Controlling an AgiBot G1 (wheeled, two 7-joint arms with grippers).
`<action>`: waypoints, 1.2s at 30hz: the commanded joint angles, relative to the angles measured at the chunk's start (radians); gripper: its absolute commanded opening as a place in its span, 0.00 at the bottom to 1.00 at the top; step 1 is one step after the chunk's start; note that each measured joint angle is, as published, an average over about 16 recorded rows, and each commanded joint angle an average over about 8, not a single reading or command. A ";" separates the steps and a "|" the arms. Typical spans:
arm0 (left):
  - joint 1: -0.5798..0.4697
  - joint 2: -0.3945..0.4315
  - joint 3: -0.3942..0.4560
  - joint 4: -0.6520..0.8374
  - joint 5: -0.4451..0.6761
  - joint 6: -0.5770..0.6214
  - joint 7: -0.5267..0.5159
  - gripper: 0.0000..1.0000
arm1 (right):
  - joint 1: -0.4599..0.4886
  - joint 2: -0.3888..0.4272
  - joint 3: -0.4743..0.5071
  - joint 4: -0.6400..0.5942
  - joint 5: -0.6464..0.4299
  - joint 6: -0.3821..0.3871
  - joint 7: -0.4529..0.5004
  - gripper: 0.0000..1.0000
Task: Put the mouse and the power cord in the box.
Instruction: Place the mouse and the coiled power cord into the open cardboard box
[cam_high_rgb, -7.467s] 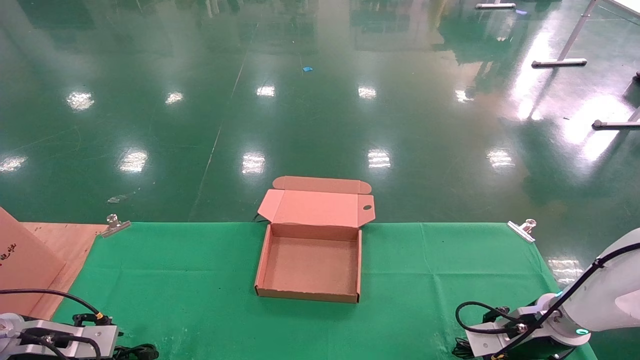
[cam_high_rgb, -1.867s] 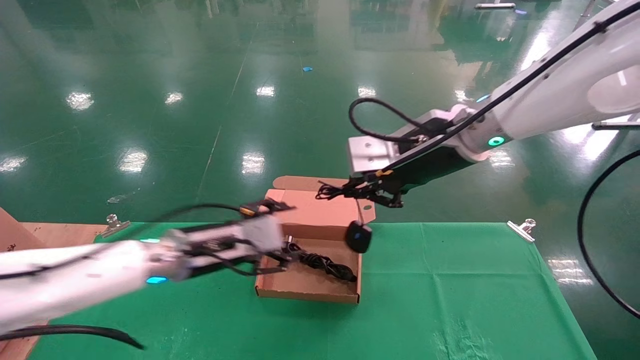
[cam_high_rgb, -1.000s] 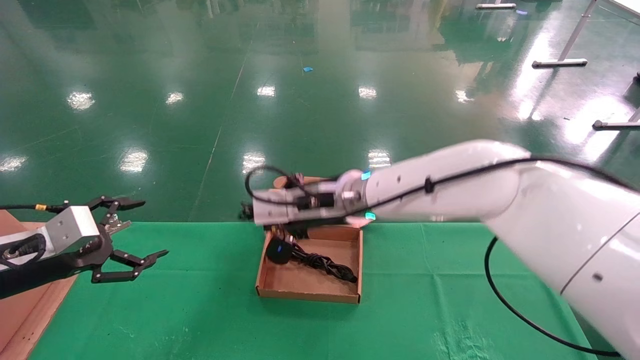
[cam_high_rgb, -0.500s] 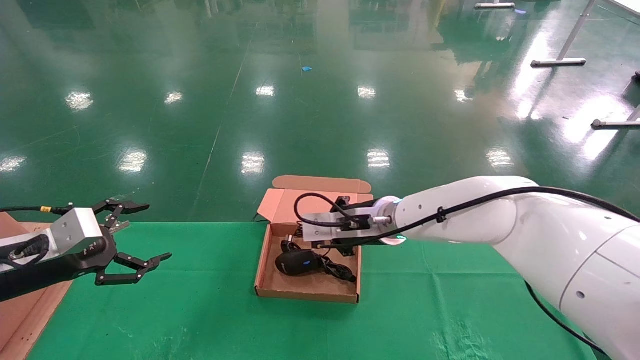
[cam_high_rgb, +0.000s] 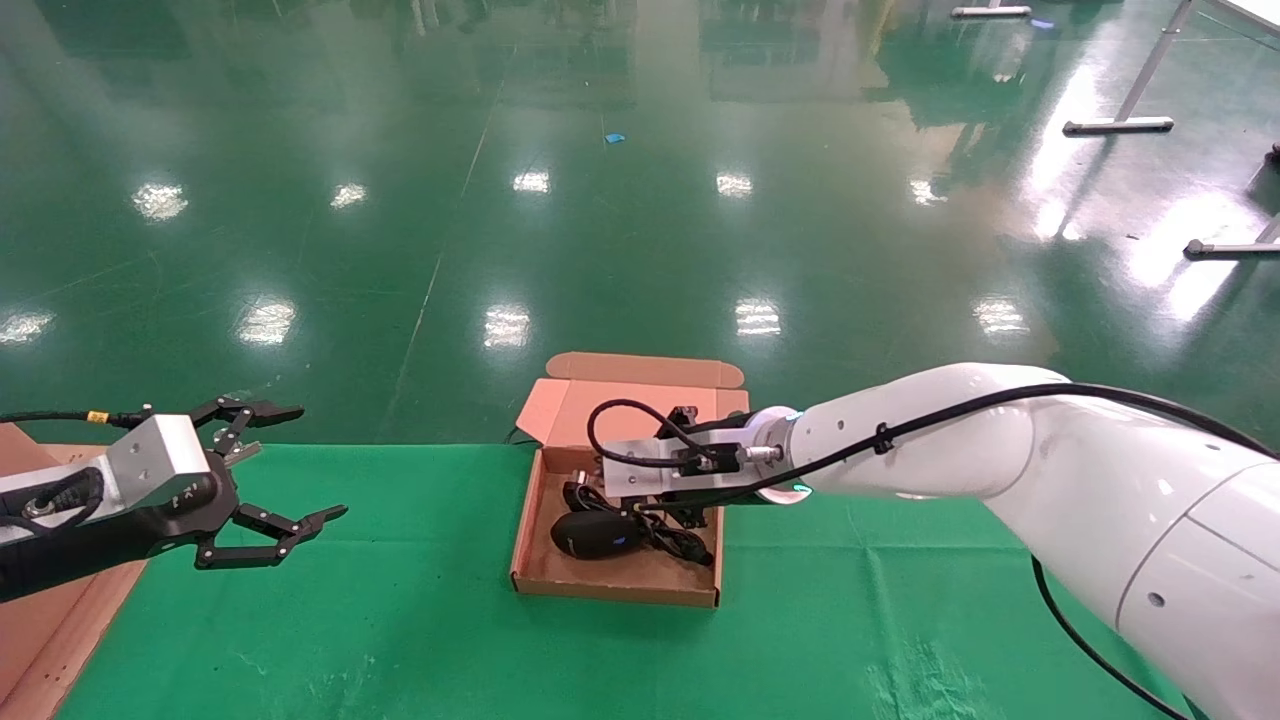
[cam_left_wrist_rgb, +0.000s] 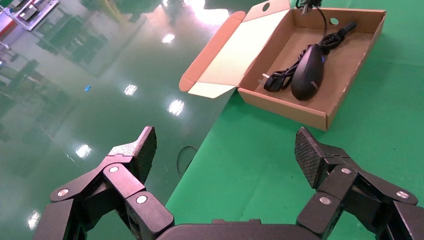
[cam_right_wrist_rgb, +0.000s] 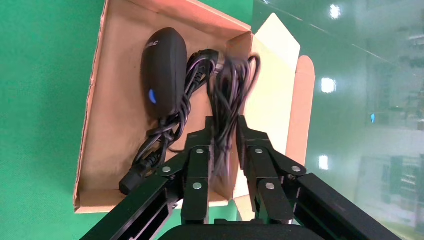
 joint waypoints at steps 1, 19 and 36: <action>0.000 0.000 0.000 -0.002 0.000 -0.001 0.000 1.00 | 0.000 0.000 0.001 0.001 -0.002 -0.001 0.001 1.00; 0.037 -0.012 -0.029 -0.108 -0.031 0.024 -0.095 1.00 | -0.067 0.082 0.130 0.077 0.067 -0.095 0.026 1.00; 0.123 -0.043 -0.104 -0.358 -0.112 0.098 -0.330 1.00 | -0.254 0.297 0.464 0.269 0.262 -0.336 0.089 1.00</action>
